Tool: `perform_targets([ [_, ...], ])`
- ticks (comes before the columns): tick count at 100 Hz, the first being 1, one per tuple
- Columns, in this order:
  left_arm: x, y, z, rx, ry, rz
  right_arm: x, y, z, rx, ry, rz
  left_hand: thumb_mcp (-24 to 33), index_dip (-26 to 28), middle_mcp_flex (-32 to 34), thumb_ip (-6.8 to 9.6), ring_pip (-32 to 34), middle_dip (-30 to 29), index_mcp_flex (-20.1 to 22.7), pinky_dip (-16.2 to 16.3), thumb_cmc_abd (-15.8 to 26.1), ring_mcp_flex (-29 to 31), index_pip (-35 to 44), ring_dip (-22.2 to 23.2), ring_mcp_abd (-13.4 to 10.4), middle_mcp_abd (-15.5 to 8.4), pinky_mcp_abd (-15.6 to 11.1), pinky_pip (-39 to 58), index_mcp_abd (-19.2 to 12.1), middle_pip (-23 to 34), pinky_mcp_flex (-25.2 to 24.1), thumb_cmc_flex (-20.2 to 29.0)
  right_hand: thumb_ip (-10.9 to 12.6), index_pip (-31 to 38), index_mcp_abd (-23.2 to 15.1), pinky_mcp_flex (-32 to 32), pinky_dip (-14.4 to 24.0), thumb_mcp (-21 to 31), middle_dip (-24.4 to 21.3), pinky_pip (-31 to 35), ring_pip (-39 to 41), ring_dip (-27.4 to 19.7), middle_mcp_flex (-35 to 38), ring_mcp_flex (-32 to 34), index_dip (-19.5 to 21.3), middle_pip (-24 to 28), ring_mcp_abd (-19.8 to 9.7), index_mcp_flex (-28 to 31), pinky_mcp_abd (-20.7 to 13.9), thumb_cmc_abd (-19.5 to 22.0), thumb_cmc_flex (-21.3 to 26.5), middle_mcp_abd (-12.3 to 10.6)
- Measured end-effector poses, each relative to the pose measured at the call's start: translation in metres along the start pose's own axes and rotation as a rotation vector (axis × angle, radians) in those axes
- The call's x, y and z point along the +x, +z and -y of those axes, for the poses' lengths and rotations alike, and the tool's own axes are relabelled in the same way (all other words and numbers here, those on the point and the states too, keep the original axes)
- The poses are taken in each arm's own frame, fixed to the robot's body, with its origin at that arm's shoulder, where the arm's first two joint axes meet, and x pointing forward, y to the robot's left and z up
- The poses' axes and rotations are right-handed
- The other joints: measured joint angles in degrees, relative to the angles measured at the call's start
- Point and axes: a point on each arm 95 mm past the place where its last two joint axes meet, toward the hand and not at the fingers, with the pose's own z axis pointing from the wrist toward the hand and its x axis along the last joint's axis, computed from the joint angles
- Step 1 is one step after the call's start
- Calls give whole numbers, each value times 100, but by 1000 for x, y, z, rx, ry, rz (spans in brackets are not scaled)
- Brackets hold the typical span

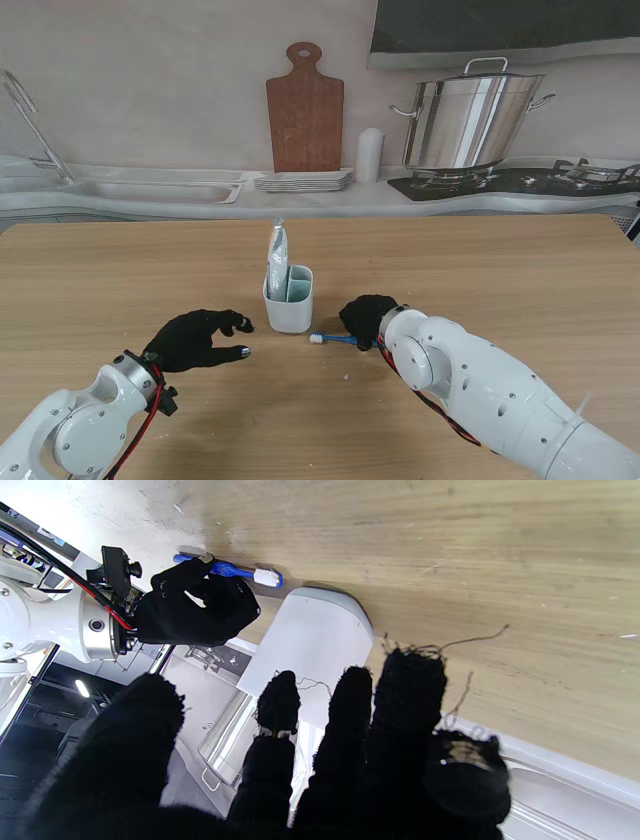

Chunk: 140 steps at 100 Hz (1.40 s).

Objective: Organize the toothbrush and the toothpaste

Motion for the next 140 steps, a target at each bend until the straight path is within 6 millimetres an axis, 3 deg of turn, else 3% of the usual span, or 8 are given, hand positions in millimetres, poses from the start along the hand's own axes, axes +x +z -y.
perform_targets([
  [14, 0, 0, -1, -2, 0, 1, -9, -5, 0, 23, -32, 22, 0, 0, 0, 0, -8, 0, 0, 0, 0, 0, 1, 0, 0, 0, 0, 0, 1, 0, 0, 0, 324, 61, 0, 0, 5, 3, 24, 4, 61, -1, -59, -16, 70, 2, -37, 0, -14, -65, 2, 0],
  [24, 0, 0, -1, -3, -1, 0, -15, -8, 1, 25, -29, 31, 0, 0, 0, 0, -9, 0, 0, 0, 0, 0, 1, 0, 0, 0, 0, 0, 2, 0, -1, 1, 325, 62, 0, -29, 6, 3, 54, 5, 47, -22, -67, -23, 104, 3, -40, 0, -15, -70, 2, 0],
  [38, 0, 0, -2, -4, -3, 0, -17, -8, 2, -21, -32, 29, 0, -1, 0, 0, -10, 0, 1, 0, 0, 0, 1, 0, 0, 0, 0, 0, 2, 0, -2, 1, -664, -20, 158, -136, 2, 102, -340, -28, -488, -71, -68, -23, -406, -275, -40, 73, -8, -188, 2, -1],
  [51, 0, 0, -2, -5, -3, 0, -15, -5, 3, -16, -21, 17, 0, -1, 0, 0, -10, 0, 1, 0, 0, 0, 2, 0, 1, 0, 1, 0, 2, 0, -2, 1, -647, 57, 463, -144, -5, 228, -402, -73, -605, -72, -76, -25, -407, -322, -40, 97, 51, -227, 79, 5],
  [68, -1, -1, -2, -6, -2, 2, -15, 0, 0, 0, -9, 4, 0, -1, 0, 0, -10, 0, 1, 0, 0, 0, 2, 0, 2, 0, 1, 0, 3, 0, -2, 1, -650, 14, 71, -72, 0, 236, -103, -73, -241, -56, -90, -25, -236, -132, -44, 153, 56, -505, 129, 5],
  [89, -1, -1, -3, -12, -4, 3, -15, 3, -1, 42, -1, -11, 0, -1, 0, 0, -10, 0, 1, 0, 0, 0, 2, 0, 2, 0, 1, 0, 3, 0, -3, 1, 128, 32, -6, -295, 166, 251, 841, 9, 579, 141, -267, -31, 741, 305, -250, -163, 33, -523, 129, -120],
  [105, 0, -1, -3, -12, -5, 1, -15, 3, 1, 54, 30, -19, 0, -2, 0, 0, -10, 0, 1, 0, 0, 0, 2, 0, 2, 0, 2, 0, 3, 0, -3, 1, 918, 37, 18, -286, 445, 244, 1144, 182, 1033, 422, -331, -35, 1148, 436, -260, -174, -8, -662, 126, -121],
  [140, -1, -1, -3, -15, -6, 2, -17, 1, 4, 32, 66, -12, 0, -2, 0, 0, -10, 0, 1, 0, 0, 0, 3, 0, 2, 0, 2, 0, 3, 0, -3, 1, 1231, 98, 70, -251, 717, 190, 1390, 202, 1233, 497, -347, -37, 1457, 532, -270, -232, -75, -732, 124, -124],
])
